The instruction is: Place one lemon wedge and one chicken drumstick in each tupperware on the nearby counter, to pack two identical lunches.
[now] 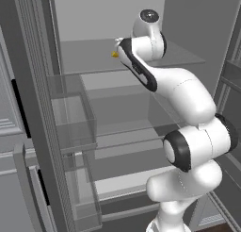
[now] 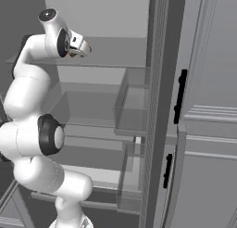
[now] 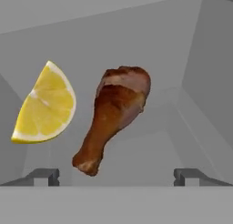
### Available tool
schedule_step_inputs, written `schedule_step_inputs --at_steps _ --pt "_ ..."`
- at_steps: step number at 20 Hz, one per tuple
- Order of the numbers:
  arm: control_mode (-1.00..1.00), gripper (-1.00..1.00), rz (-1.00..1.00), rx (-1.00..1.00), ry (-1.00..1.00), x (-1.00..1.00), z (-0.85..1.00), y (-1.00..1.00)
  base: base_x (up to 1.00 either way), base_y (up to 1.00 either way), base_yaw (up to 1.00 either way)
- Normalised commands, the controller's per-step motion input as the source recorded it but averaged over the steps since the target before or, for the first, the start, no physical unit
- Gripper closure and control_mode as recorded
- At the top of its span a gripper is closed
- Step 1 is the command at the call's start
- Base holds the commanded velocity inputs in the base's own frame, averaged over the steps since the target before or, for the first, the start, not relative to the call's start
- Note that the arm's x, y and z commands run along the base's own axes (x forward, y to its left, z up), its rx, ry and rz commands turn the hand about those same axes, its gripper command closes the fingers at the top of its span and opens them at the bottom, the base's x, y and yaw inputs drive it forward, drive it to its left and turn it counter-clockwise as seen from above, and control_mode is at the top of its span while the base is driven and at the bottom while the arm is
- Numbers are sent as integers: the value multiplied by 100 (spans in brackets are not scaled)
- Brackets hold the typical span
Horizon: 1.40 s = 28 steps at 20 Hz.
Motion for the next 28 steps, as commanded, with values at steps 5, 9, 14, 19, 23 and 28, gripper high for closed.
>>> schedule_step_inputs --at_steps 5,9,14,19,23,28 --pt "-100 -100 -8 0 5 63 -25 0 0 0 0" --pt "-100 -100 -9 0 6 72 -7 11 0 0 0" --pt "-100 -100 -9 0 9 63 -16 8 0 0 0" --pt "-100 100 -19 0 15 4 -47 -13 0 0 0" --pt "-100 100 -19 0 16 0 -68 -21 0 0 0" --pt "-100 100 -10 0 8 3 -55 -6 0 0 0"
